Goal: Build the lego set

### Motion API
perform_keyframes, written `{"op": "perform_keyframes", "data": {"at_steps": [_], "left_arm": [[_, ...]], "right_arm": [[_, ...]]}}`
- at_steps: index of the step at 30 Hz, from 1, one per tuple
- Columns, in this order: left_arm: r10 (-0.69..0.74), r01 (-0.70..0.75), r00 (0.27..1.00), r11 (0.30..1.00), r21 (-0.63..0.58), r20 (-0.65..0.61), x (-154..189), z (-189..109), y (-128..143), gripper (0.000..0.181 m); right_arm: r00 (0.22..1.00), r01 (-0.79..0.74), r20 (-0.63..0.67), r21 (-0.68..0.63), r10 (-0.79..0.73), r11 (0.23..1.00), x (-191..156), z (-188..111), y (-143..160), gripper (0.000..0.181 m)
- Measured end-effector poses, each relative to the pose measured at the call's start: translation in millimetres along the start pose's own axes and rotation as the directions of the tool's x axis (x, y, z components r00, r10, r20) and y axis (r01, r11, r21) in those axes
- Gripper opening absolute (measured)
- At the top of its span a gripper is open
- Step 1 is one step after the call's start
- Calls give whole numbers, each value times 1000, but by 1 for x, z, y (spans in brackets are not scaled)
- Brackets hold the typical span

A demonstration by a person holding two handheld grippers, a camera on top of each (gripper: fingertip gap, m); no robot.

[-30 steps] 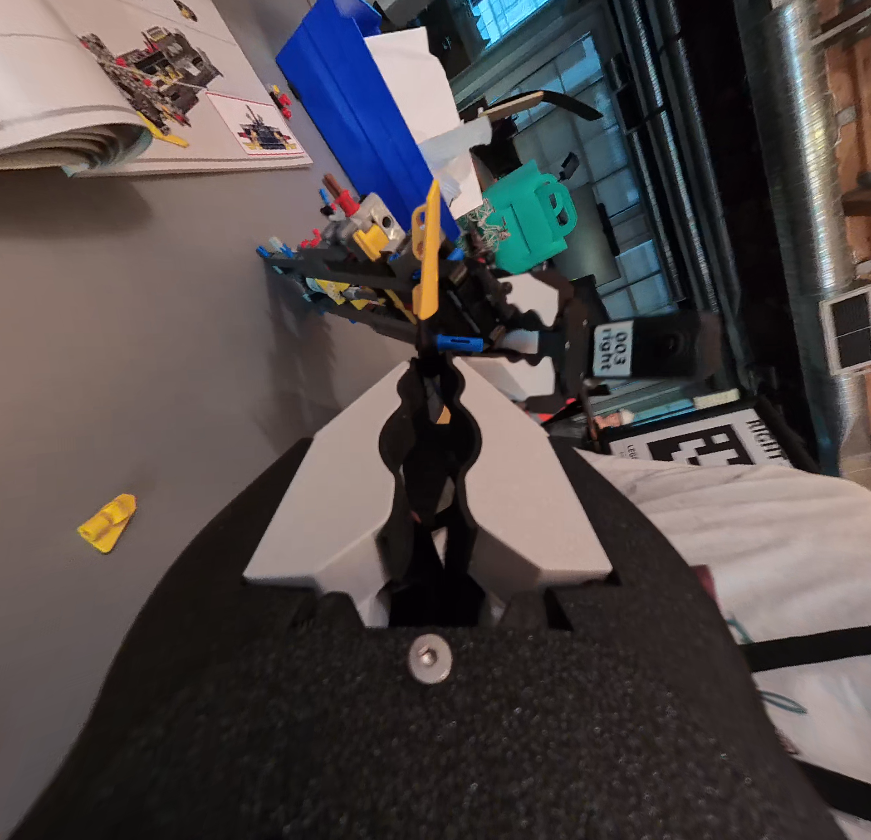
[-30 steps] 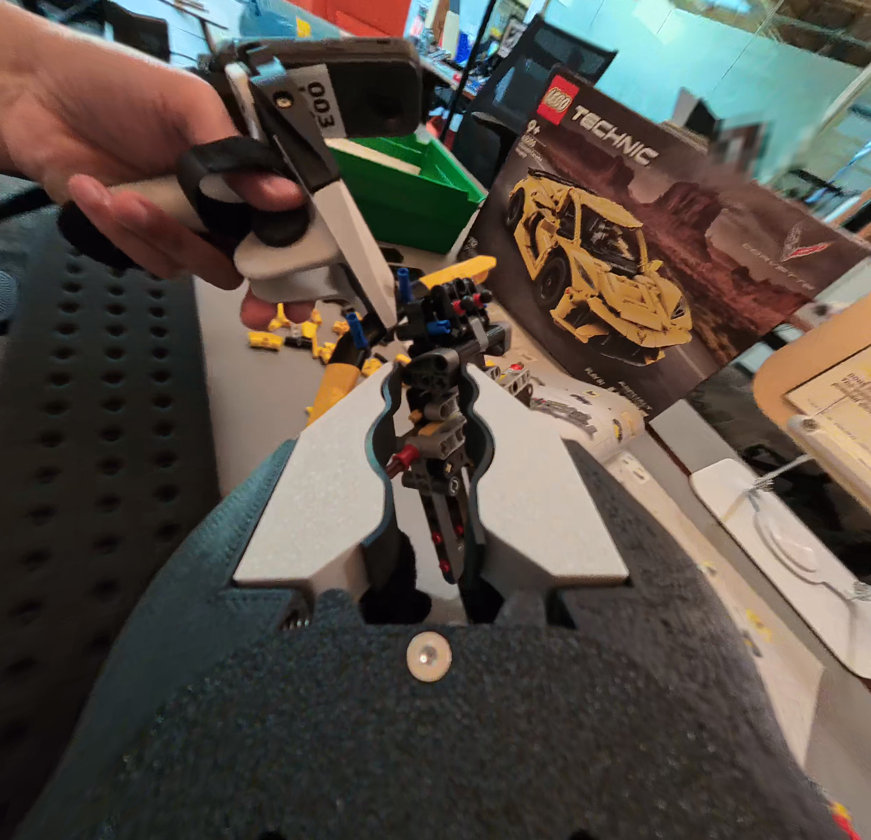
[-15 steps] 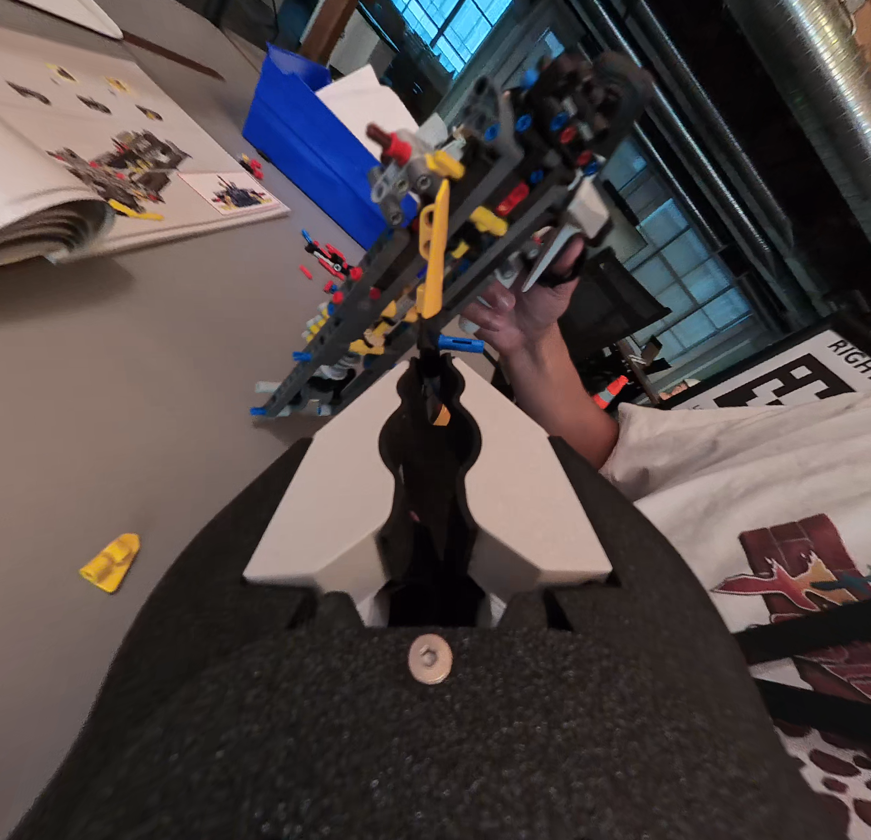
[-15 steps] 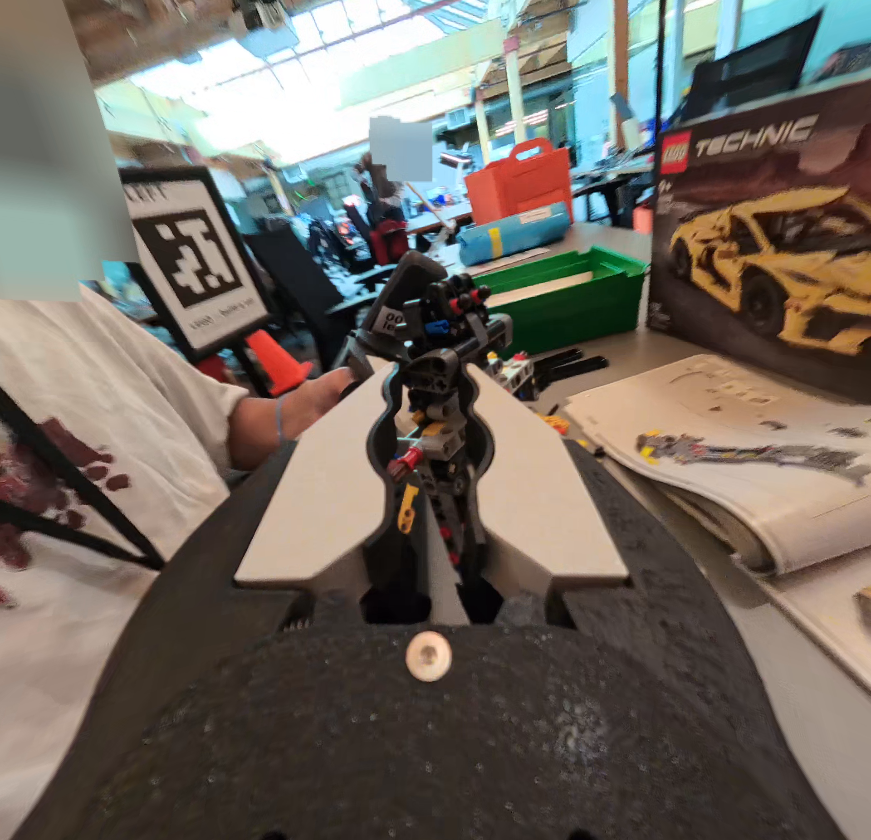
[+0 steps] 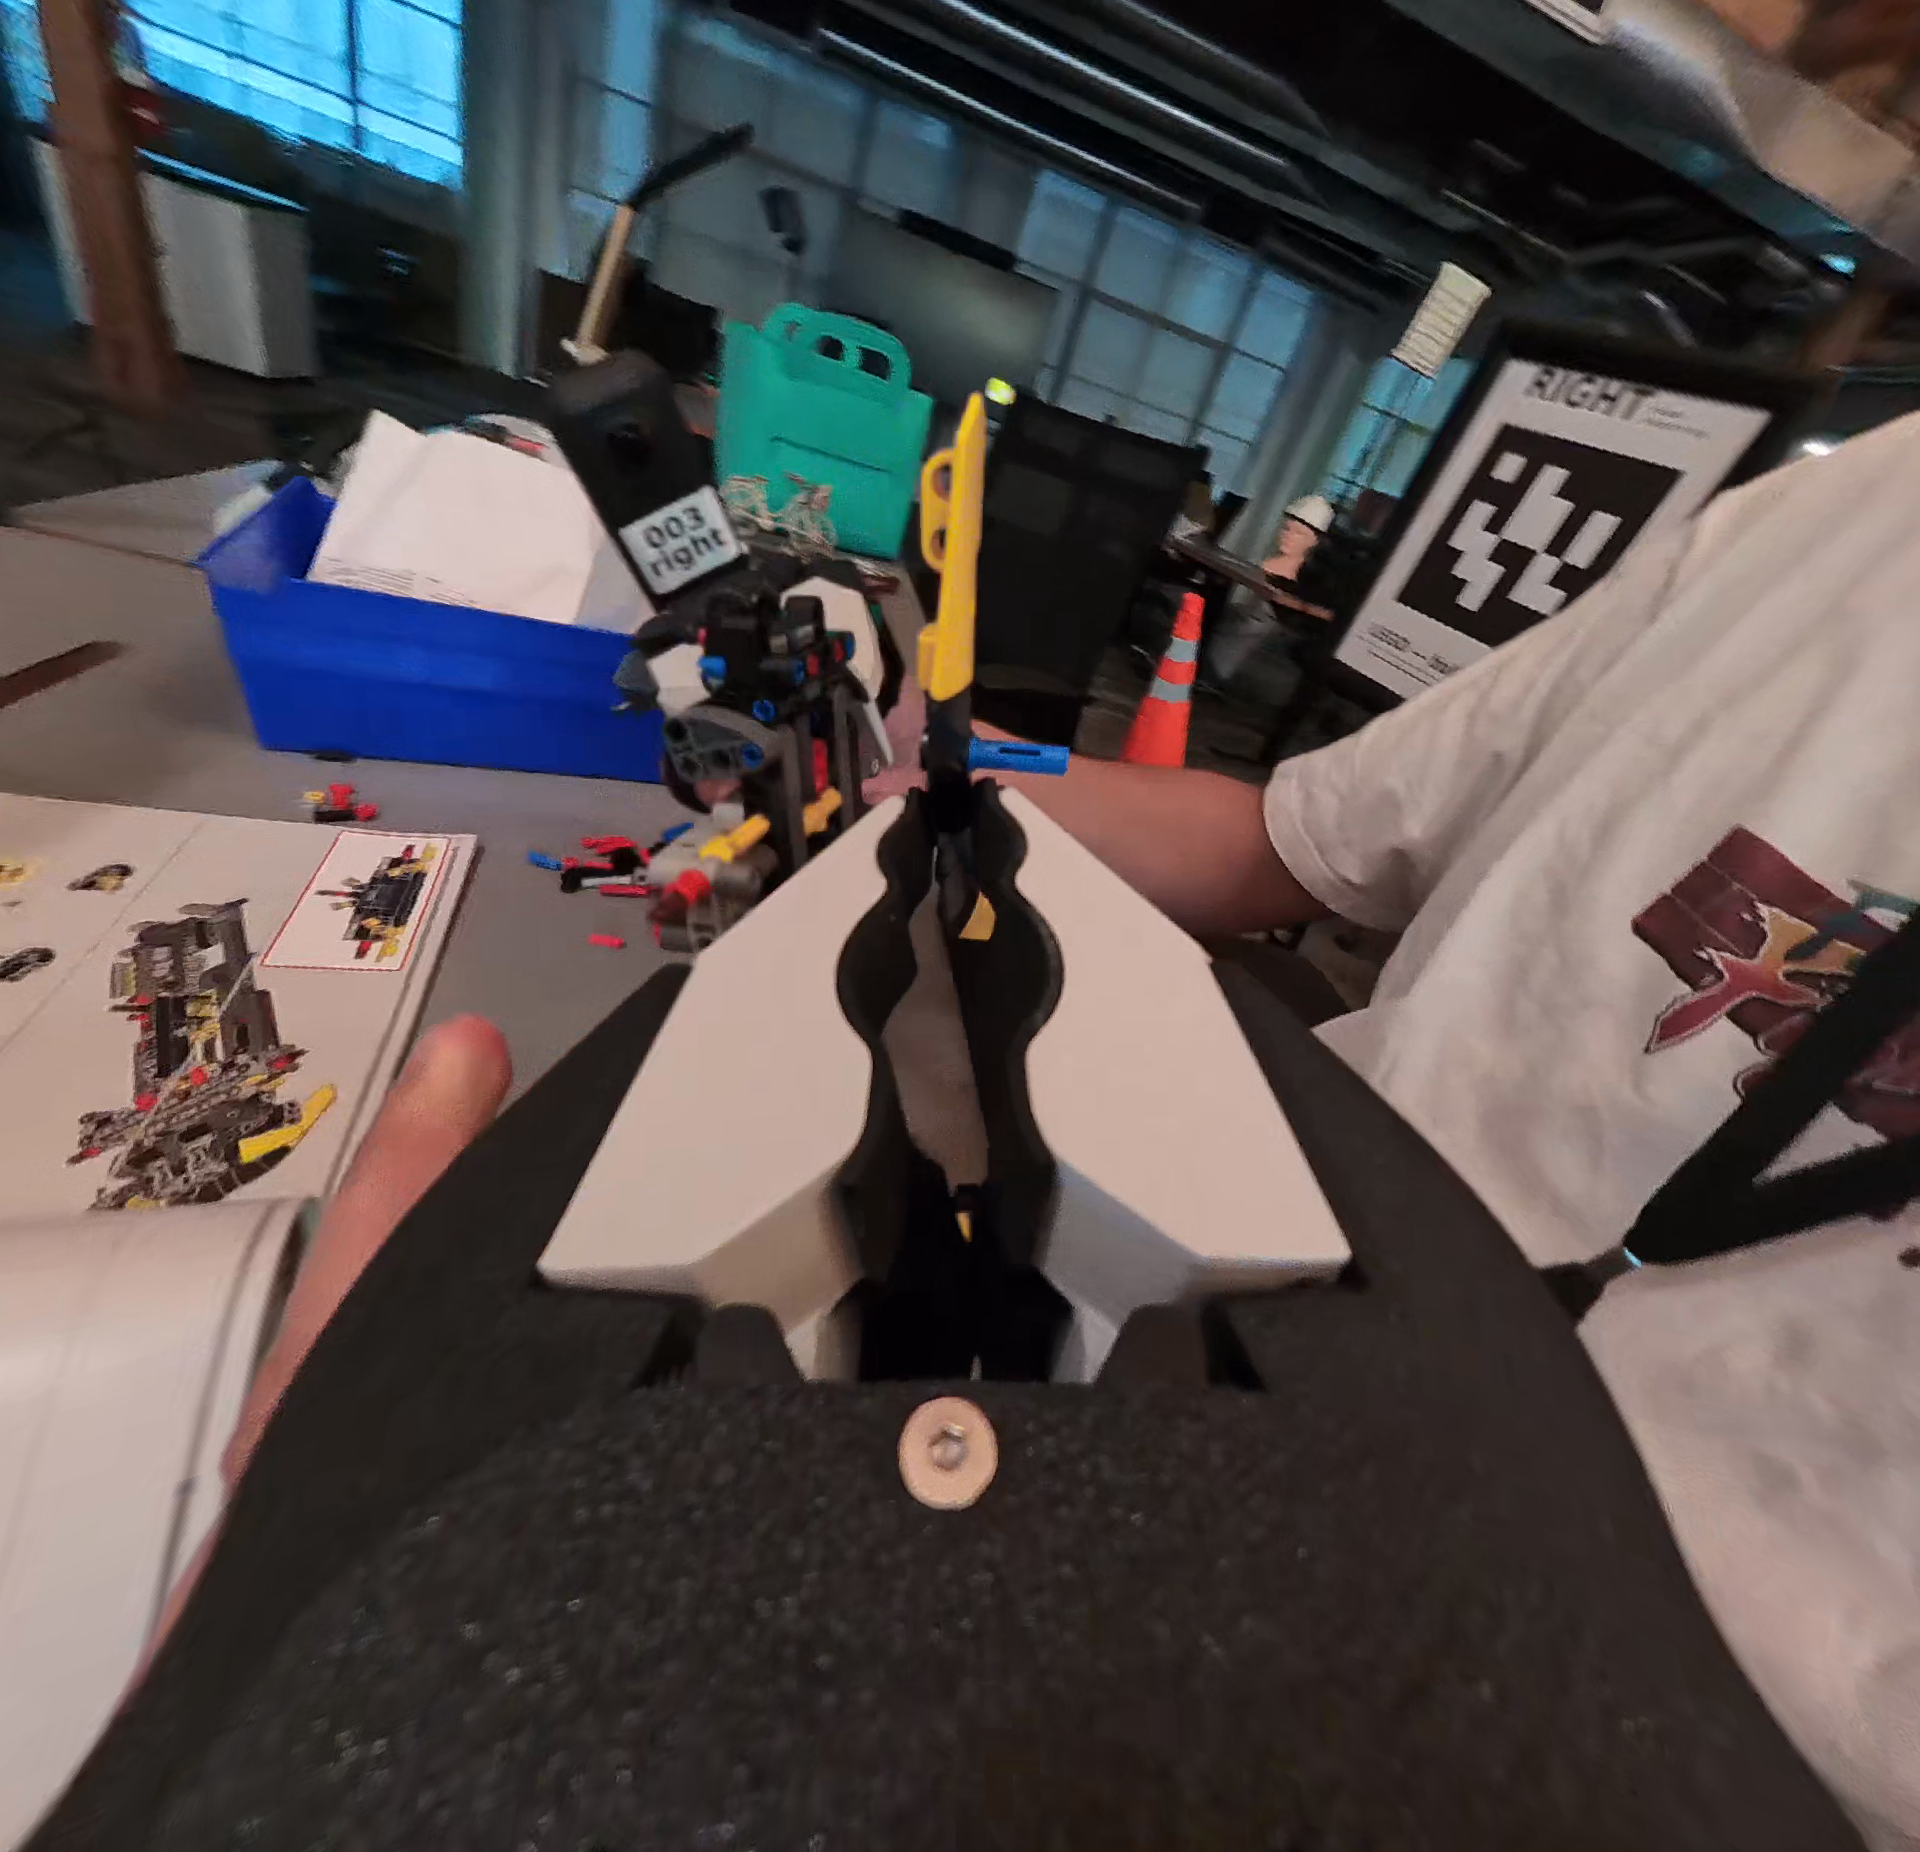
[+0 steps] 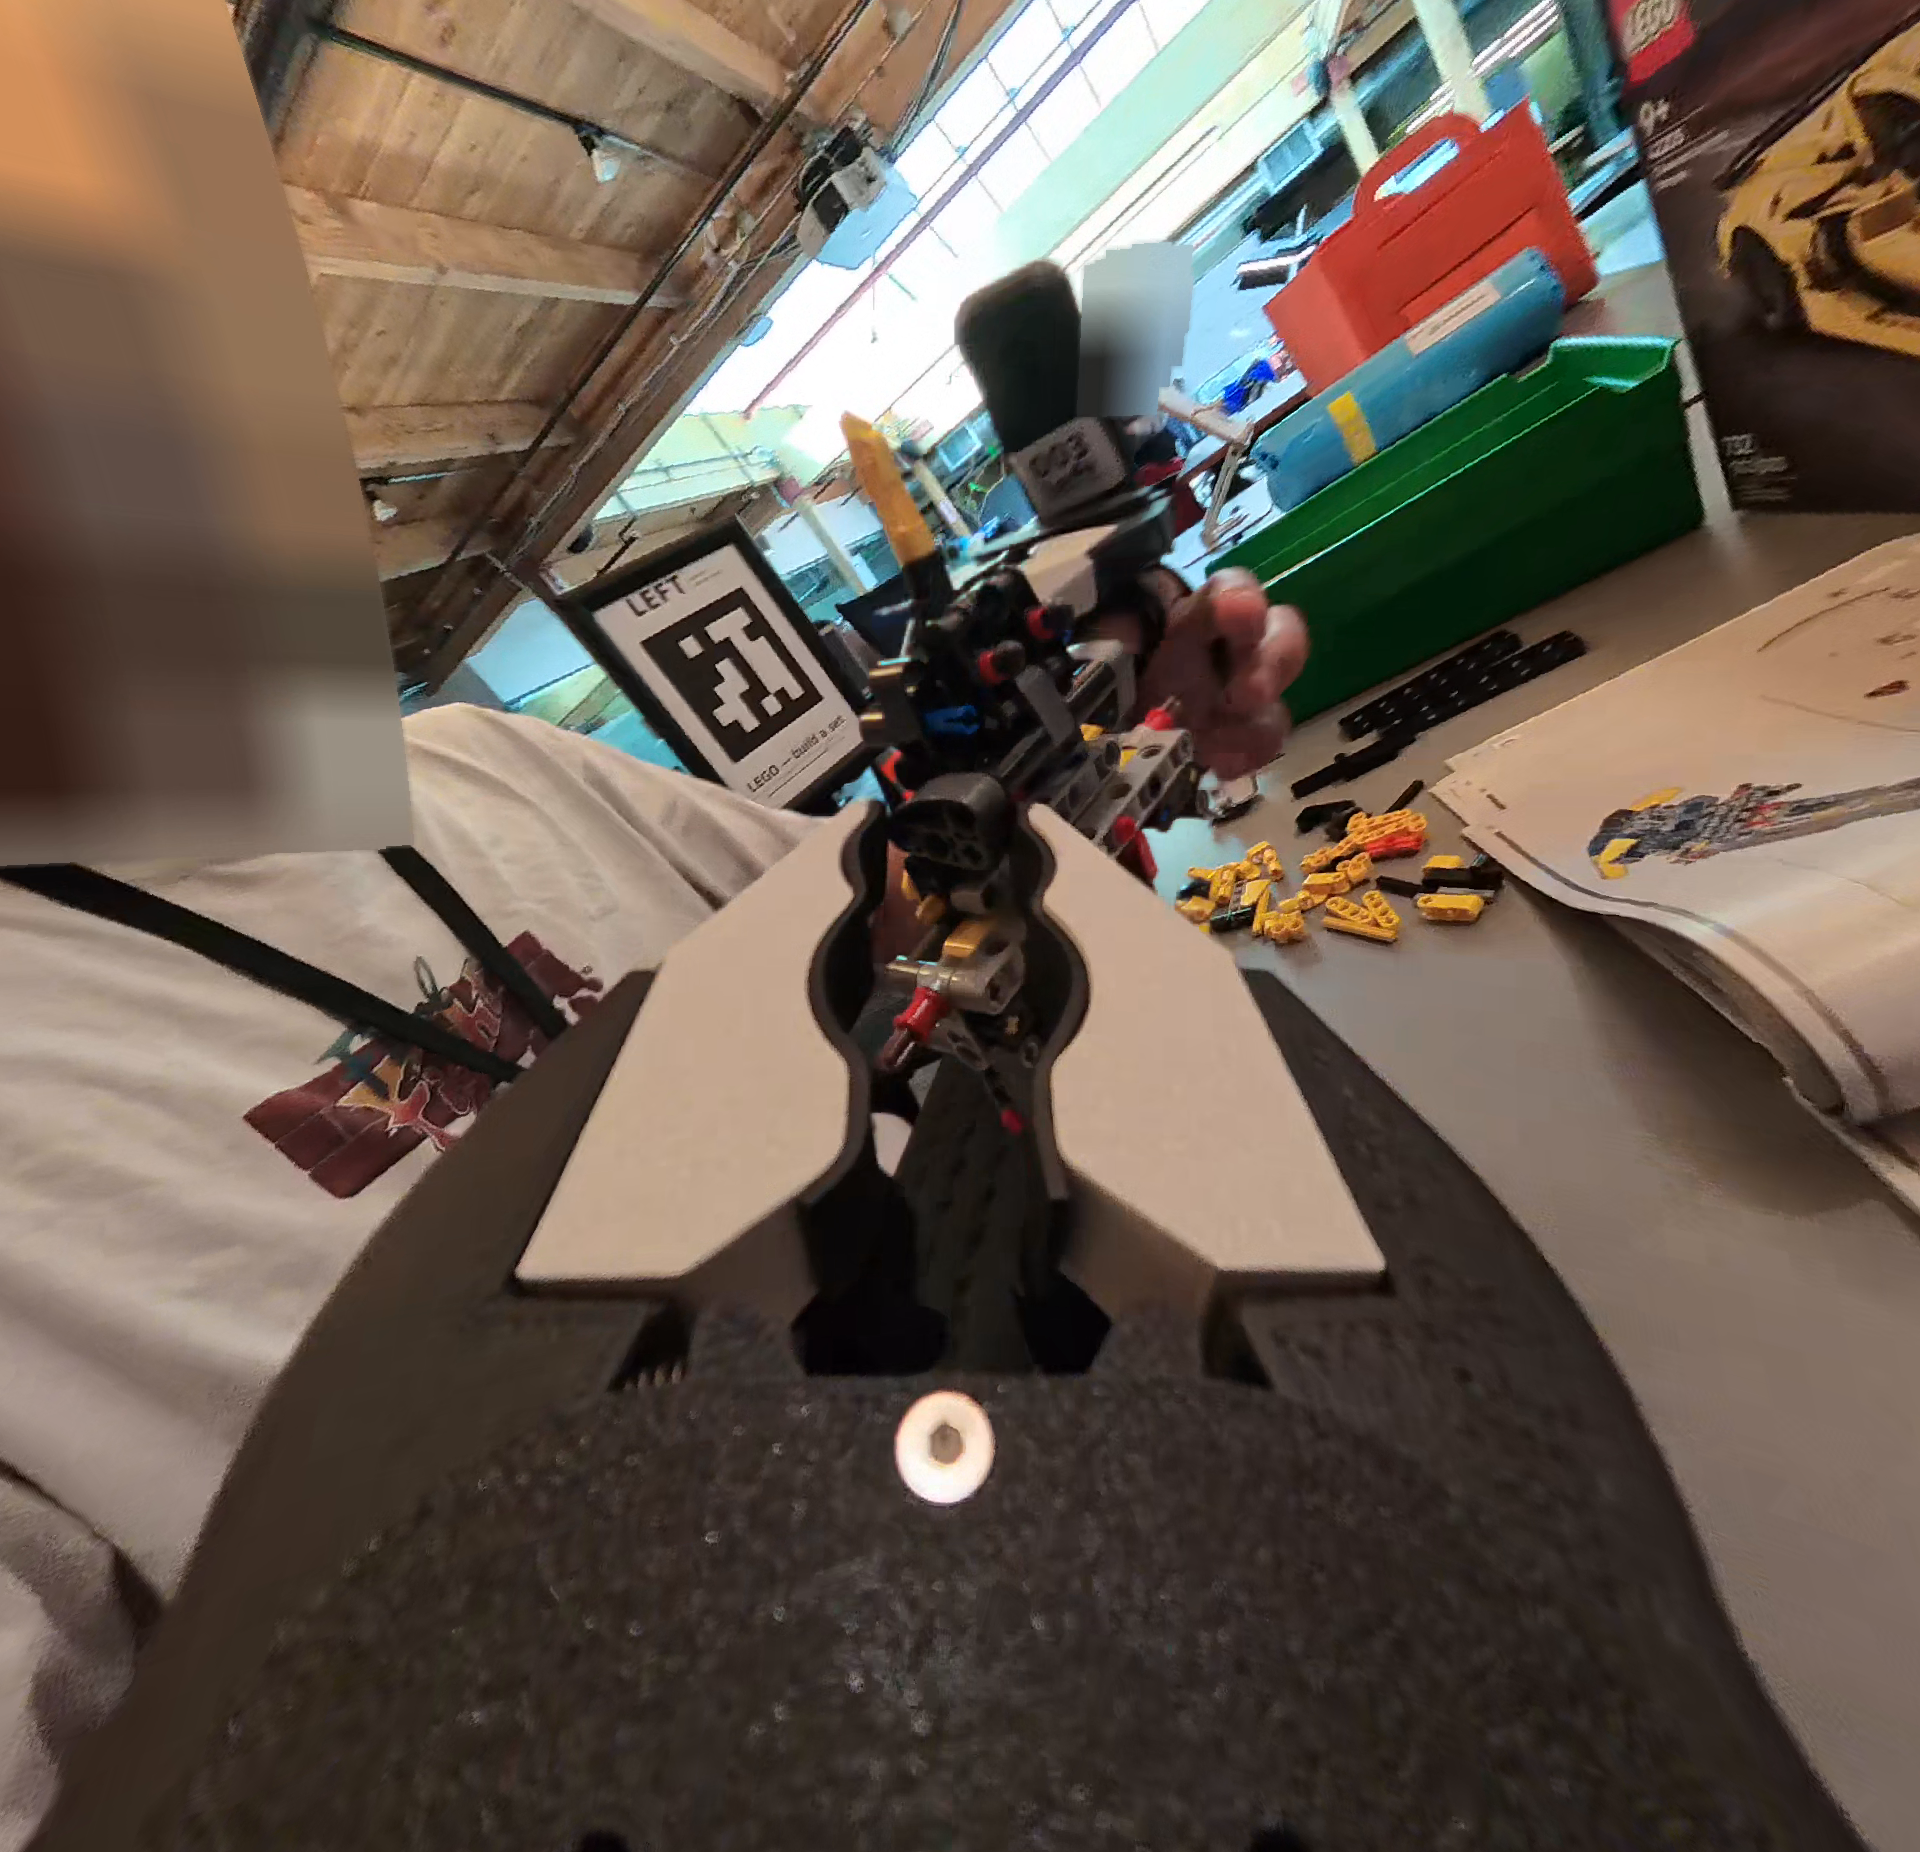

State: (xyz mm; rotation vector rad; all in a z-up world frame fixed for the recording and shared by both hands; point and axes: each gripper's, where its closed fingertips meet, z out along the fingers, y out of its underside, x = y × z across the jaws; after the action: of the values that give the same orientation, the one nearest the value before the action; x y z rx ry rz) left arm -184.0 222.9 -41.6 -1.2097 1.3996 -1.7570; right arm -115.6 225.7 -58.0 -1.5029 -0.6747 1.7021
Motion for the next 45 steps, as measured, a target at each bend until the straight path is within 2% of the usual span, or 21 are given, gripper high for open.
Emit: {"op": "perform_keyframes", "data": {"at_steps": [3,6,8,11,14,17,20,24,28,32,34,36,37,39,40,41,42,44,45], "left_arm": [[-25,24,998,1000,-8,-57,-23,-4,-7,5],[-104,107,994,990,95,-36,-46,-21,-21,5],[-132,129,991,981,145,15,-58,-37,-20,4],[-167,142,981,964,225,95,-70,-61,-17,5],[-212,164,961,954,251,176,-87,-73,-13,5],[-275,211,932,940,267,234,-107,-75,-5,5],[-374,306,884,917,257,280,-126,-71,15,5],[-479,426,821,876,225,310,-141,-64,40,5],[-540,506,782,841,189,311,-142,-53,55,4],[-575,540,762,818,198,298,-137,-38,56,5],[-609,566,744,793,226,274,-132,-29,52,6],[-643,590,722,765,257,255,-130,-20,49,5],[-664,609,704,747,268,251,-130,-15,50,5],[-719,651,653,694,307,239,-133,-7,50,5],[-749,680,625,661,318,220,-133,-3,51,6],[-775,704,598,629,331,203,-134,0,51,6],[-797,719,573,602,348,194,-137,2,50,6],[-819,740,540,572,354,194,-142,3,52,6],[-825,740,527,564,366,204,-145,1,53,6]], "right_arm": [[999,-35,30,-53,36,998,12,0,-2,22],[999,-33,8,-93,34,995,27,0,0,22],[998,-24,-59,-139,16,990,40,-2,8,23],[970,-48,-241,-237,-11,970,72,-11,29,27],[945,-143,-320,-234,62,962,90,-19,37,29],[863,-304,-472,-205,178,930,122,-35,52,32],[742,-531,-544,-121,392,839,145,-53,73,32],[692,-591,-571,-95,442,801,153,-64,83,33],[675,-568,-647,-151,353,809,156,-76,91,36],[669,-525,-698,-200,256,827,158,-84,90,38],[640,-490,-750,-229,169,841,160,-93,86,45],[565,-421,-825,-290,-2,859,161,-106,74,52],[552,-344,-826,-351,-115,871,159,-104,63,56],[589,-74,-729,-480,-350,874,139,-67,36,67],[569,54,-676,-537,-468,842,128,-47,29,67],[513,153,-625,-608,-589,779,119,-32,27,66],[420,220,-585,-677,-694,703,115,-24,25,64],[274,263,-495,-786,-824,559,112,-16,28,57],[249,271,-469,-806,-847,526,111,-11,30,57]]}}
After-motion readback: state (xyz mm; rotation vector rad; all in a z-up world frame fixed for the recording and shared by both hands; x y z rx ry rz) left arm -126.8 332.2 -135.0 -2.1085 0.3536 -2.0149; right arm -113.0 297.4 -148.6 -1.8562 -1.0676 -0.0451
